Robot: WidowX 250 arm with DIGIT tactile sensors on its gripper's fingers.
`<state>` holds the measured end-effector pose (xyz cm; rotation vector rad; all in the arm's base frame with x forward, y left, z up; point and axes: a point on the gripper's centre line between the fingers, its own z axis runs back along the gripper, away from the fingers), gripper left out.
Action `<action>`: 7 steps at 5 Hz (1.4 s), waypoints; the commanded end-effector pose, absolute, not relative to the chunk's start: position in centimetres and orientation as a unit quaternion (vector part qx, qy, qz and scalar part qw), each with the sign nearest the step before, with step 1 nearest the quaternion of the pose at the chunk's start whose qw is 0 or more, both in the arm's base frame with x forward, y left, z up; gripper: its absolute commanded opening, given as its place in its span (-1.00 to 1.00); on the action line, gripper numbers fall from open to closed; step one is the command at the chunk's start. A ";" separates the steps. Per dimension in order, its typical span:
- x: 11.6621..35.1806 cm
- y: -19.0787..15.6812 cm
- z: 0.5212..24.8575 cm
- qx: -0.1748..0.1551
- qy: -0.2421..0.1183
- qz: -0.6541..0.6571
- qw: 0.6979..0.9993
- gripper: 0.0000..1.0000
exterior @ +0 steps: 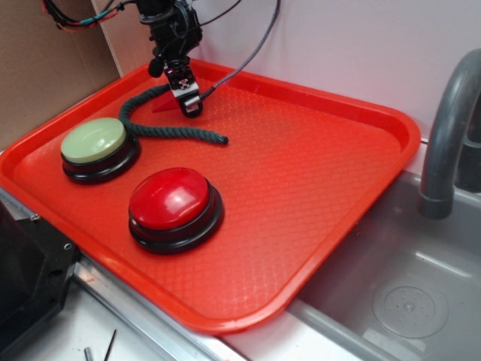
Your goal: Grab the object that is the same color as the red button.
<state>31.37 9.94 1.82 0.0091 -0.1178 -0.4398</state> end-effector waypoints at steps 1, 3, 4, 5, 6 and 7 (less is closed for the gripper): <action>32.0 10.4 3.1 -0.026 -0.079 -0.267 0.960 -1.00; 32.0 8.6 5.6 -0.036 -0.076 -0.241 0.967 -1.00; 31.8 6.0 9.2 -0.022 -0.081 -0.181 0.980 -1.00; 31.7 3.0 12.8 -0.003 -0.065 -0.086 0.994 -1.00; 31.6 0.6 15.7 -0.002 -0.043 0.012 0.999 -1.00; 31.0 -1.4 18.9 -0.058 -0.044 0.054 0.996 -1.00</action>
